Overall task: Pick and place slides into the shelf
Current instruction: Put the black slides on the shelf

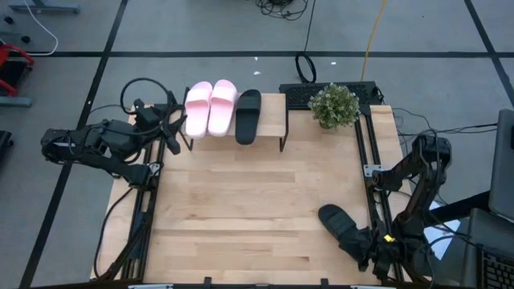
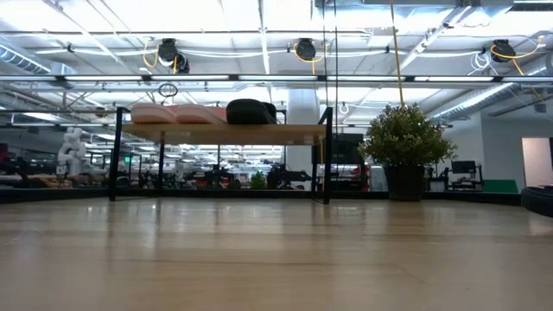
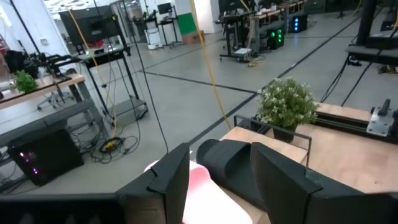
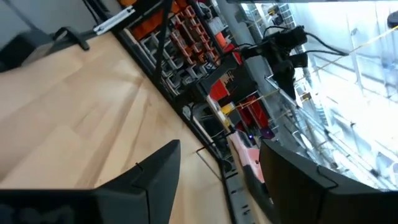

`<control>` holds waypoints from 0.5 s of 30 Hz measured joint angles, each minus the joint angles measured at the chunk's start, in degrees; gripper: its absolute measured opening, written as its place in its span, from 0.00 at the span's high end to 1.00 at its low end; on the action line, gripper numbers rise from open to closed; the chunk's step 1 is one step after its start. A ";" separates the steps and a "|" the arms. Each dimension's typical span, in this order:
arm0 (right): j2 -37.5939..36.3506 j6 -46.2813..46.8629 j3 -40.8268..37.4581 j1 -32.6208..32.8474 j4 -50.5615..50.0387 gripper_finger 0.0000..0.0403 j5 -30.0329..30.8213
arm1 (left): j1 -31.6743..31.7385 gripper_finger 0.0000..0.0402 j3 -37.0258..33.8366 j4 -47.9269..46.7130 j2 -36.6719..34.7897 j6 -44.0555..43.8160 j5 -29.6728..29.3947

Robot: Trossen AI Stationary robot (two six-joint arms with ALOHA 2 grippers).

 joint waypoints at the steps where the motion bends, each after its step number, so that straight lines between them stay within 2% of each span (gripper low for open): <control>1: 0.21 1.16 0.00 0.00 0.29 0.48 -0.05 | -0.01 0.56 0.00 -0.03 0.02 -0.12 0.00; 8: 0.46 6.86 0.00 -0.01 1.31 0.48 -0.10 | 0.01 0.56 0.00 -0.03 0.62 -2.10 3.24; 15: -3.87 -3.74 0.00 -5.97 1.59 0.48 0.04 | 0.01 0.56 0.00 -0.07 2.70 -1.66 5.01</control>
